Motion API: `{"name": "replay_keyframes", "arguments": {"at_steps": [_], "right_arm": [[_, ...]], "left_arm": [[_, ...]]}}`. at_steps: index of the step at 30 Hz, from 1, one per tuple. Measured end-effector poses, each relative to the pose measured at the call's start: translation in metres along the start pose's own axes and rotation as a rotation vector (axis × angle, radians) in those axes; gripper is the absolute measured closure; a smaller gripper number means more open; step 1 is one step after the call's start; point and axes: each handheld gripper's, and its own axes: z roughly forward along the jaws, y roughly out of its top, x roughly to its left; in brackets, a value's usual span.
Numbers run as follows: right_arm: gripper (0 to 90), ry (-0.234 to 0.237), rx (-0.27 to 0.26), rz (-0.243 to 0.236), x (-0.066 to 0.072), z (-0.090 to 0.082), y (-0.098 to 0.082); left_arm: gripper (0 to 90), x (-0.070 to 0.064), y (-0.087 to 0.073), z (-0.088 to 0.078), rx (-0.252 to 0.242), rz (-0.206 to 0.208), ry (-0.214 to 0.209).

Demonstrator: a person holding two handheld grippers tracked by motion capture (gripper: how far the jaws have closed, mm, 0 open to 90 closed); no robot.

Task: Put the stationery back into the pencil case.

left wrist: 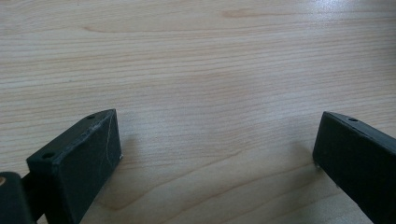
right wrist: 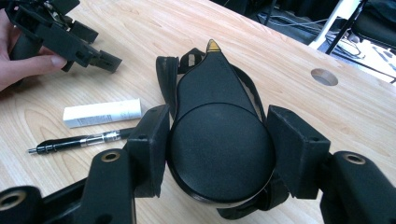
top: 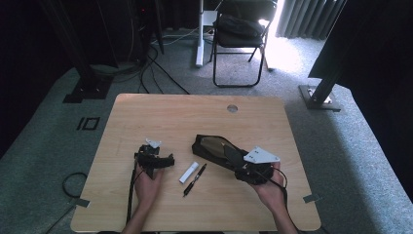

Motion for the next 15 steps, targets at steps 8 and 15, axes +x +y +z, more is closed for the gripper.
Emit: {"name": "replay_keyframes", "arguments": {"at_steps": [8, 15], "right_arm": [[41.7, 0.000, -0.007, -0.005, -0.0018, 0.0025, 0.0052], [41.6, 0.002, -0.013, -0.002, -0.0046, 0.0057, 0.0097]], "left_arm": [[1.3, 0.0000, 0.0000, 0.0000, 0.000, 0.000, 0.000], [1.3, 0.0000, 0.0000, 0.0000, 0.000, 0.000, 0.000]]}}
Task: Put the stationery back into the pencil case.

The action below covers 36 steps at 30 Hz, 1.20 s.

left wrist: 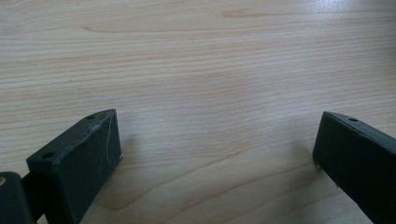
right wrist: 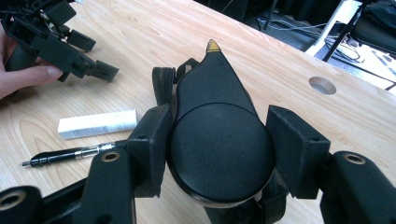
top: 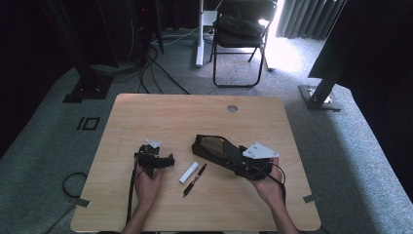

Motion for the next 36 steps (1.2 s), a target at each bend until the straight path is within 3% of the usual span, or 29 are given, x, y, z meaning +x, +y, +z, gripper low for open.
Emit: {"name": "replay_keyframes", "arguments": {"at_steps": [36], "right_arm": [[41.7, 0.009, 0.011, 0.010, -0.015, 0.028, 0.008]], "left_arm": [[1.3, 0.000, 0.000, 0.000, 0.000, 0.000, 0.000]]}}
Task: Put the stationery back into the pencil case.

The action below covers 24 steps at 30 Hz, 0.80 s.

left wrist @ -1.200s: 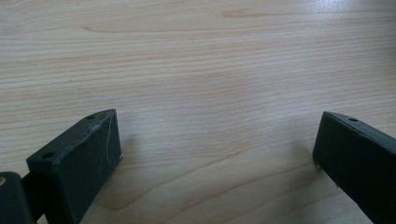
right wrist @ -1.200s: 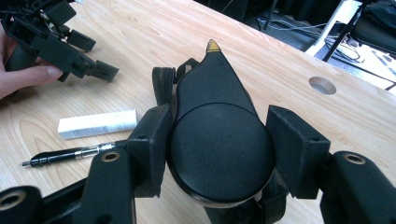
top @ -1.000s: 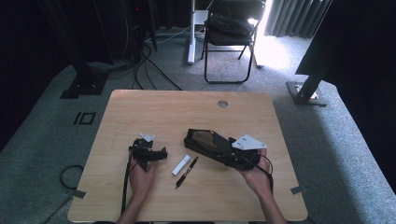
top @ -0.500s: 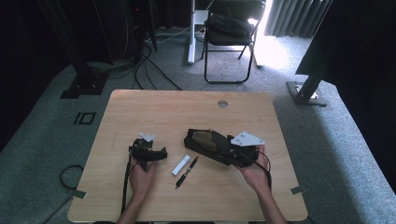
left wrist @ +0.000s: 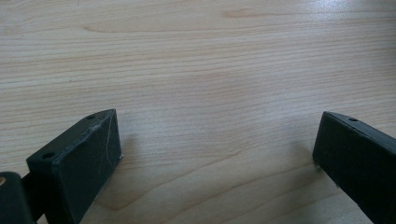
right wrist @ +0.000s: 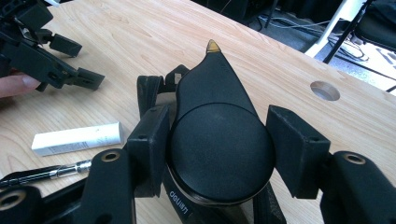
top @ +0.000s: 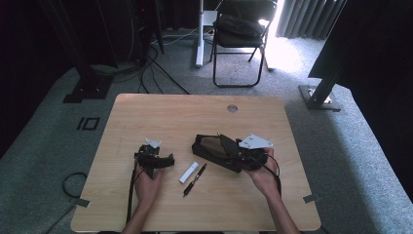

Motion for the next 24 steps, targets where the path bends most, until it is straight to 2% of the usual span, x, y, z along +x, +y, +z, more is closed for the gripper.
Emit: {"name": "replay_keyframes", "arguments": {"at_steps": [24], "right_arm": [[41.7, 0.007, 0.018, 0.018, -0.006, 0.021, 0.002]], "left_arm": [[1.3, 0.000, 0.000, 0.000, 0.000, 0.000, 0.000]]}}
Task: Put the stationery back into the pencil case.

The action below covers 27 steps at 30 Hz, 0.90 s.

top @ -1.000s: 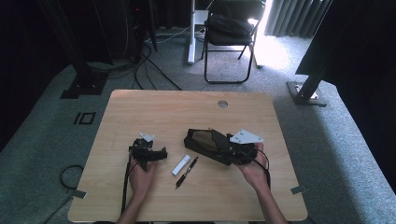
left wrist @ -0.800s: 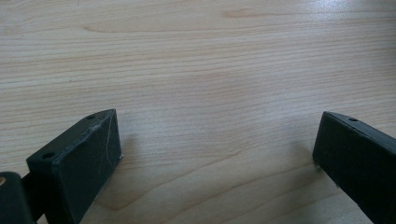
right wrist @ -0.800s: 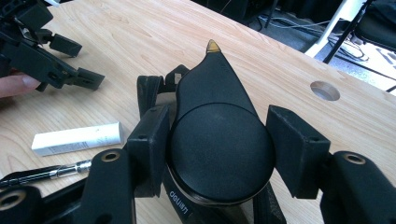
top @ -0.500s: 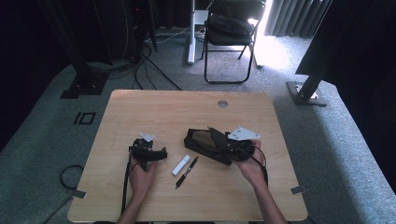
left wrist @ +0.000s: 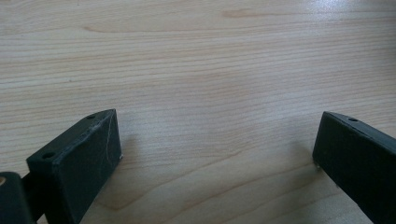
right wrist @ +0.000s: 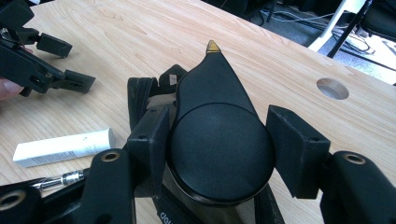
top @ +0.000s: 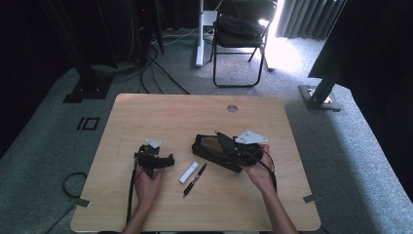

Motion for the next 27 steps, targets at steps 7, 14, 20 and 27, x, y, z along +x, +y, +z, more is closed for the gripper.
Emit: {"name": "replay_keyframes", "arguments": {"at_steps": [7, 14, 20, 27], "right_arm": [[41.6, 0.006, 0.008, 0.011, 0.000, 0.006, 0.000], [41.7, 0.008, 0.017, 0.016, -0.001, 0.012, -0.001], [41.7, 0.009, 0.025, 0.018, -0.002, 0.015, -0.002], [41.7, 0.011, 0.034, 0.021, -0.002, 0.019, -0.003]], "left_arm": [[1.3, 0.000, 0.000, 0.000, 0.000, 0.000, 0.000], [1.3, 0.000, 0.000, 0.000, 0.000, 0.000, 0.000], [1.3, 0.000, 0.000, 0.000, 0.000, 0.000, 0.000], [1.3, 0.000, 0.000, 0.000, 0.000, 0.000, 0.000]]}}
